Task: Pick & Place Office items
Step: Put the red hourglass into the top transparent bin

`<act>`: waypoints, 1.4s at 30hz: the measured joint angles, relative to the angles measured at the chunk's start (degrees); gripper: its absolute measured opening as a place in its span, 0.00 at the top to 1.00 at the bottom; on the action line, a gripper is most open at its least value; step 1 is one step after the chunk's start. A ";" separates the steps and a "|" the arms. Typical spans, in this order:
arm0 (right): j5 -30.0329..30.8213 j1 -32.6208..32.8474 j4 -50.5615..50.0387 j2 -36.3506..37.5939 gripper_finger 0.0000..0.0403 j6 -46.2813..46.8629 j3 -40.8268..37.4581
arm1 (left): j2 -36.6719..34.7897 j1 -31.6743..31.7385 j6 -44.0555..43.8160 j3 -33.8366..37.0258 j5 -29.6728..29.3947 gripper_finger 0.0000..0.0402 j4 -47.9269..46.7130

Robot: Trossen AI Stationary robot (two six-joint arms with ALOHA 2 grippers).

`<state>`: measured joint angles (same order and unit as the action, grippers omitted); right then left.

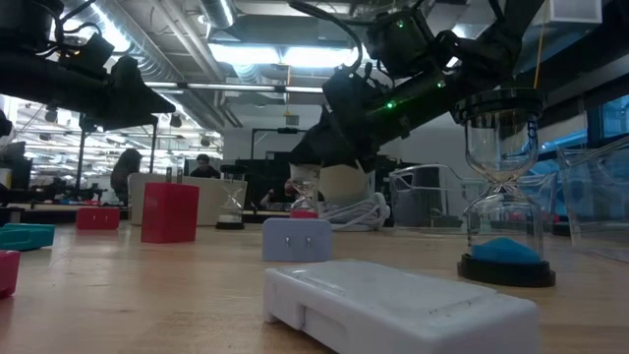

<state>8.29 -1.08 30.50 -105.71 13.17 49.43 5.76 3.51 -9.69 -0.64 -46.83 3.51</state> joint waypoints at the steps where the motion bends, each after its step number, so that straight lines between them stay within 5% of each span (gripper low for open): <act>1: 0.00 0.00 0.00 0.00 0.47 0.32 0.00 | 0.00 -0.01 0.00 0.00 0.00 0.23 0.00; 9: -0.20 -0.02 -0.13 3.10 0.47 2.95 -0.09 | 0.02 0.00 0.00 0.00 0.00 0.23 -0.02; 16: 0.58 0.00 -10.01 15.06 0.46 2.93 -0.09 | 0.02 0.00 -0.01 0.00 0.02 0.23 -0.02; 26: 17.93 0.02 -39.05 36.56 0.46 3.92 -0.07 | 0.02 -0.02 -0.02 0.00 0.02 0.23 -0.02; 34: 32.01 -0.06 -58.03 45.13 0.46 11.60 -0.07 | 0.02 0.00 -0.02 0.00 0.02 0.23 -0.02; 42: 36.13 -5.08 -57.74 45.57 0.46 17.77 -7.38 | 0.02 0.00 -0.09 0.00 0.02 0.23 -0.02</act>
<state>44.43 -6.16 -27.24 -60.14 30.94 42.05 5.78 3.51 -9.78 -0.64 -46.81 3.49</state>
